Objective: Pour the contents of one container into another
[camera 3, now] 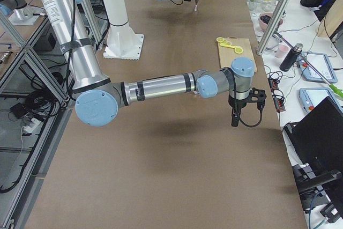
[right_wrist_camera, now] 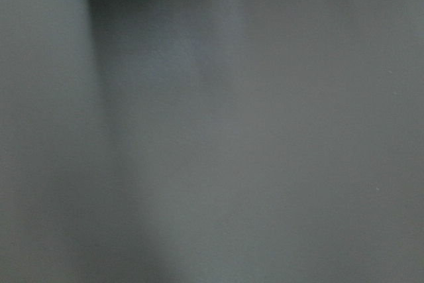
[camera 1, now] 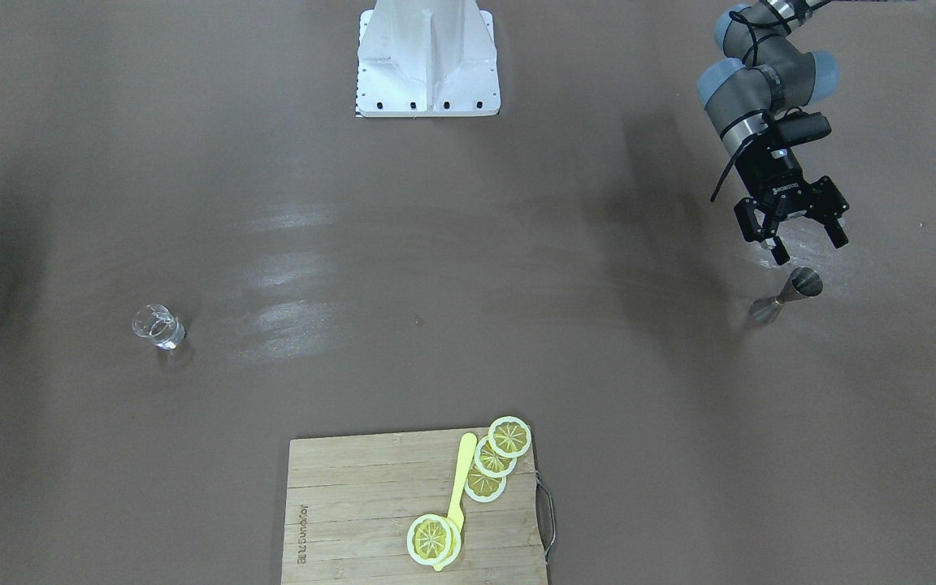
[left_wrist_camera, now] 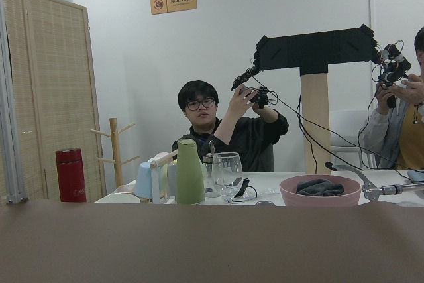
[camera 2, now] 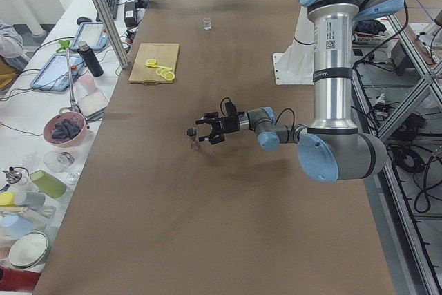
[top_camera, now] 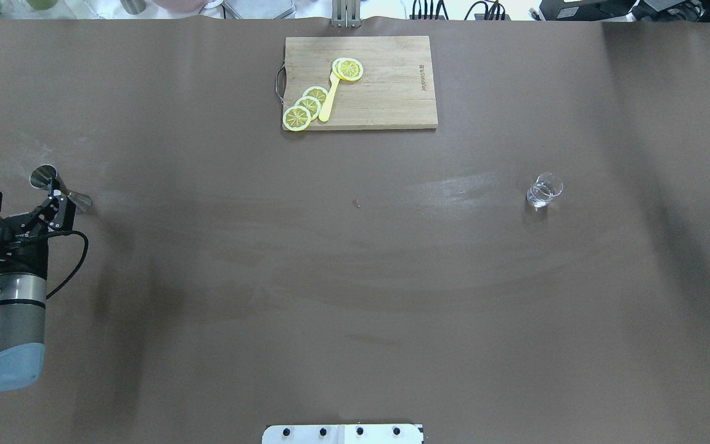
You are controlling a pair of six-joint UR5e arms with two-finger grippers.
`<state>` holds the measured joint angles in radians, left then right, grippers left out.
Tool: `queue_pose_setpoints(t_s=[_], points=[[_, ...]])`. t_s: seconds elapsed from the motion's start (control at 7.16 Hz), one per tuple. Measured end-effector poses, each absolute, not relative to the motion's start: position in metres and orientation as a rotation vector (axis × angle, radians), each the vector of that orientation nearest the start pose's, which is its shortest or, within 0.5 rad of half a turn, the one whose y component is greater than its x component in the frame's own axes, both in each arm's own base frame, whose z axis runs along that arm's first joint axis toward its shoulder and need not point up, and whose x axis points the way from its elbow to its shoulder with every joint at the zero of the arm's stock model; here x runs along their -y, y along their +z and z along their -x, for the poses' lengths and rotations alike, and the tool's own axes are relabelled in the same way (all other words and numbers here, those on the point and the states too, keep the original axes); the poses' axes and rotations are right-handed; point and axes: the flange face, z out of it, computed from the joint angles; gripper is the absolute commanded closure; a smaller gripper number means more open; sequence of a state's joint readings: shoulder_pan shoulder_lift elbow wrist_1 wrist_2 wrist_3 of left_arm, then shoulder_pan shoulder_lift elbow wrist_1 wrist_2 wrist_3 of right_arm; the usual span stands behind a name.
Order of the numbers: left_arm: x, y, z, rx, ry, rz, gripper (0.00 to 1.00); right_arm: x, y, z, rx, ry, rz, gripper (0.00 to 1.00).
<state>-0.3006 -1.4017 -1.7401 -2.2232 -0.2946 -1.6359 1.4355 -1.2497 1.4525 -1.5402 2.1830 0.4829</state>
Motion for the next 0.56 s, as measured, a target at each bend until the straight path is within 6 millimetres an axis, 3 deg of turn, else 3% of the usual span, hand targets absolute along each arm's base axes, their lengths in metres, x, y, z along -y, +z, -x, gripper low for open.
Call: queue_pose_setpoints(t_s=[0.28, 0.56], points=[[0.333, 0.515, -0.311, -0.497, -0.714, -1.182, 0.01, 0.591, 0.549, -0.014, 0.631, 0.254, 0.018, 0.00], [0.337, 0.489, -0.301, -0.495, -0.593, -1.083, 0.01, 0.534, 0.569, -0.021, 0.641, 0.166, 0.040, 0.00]])
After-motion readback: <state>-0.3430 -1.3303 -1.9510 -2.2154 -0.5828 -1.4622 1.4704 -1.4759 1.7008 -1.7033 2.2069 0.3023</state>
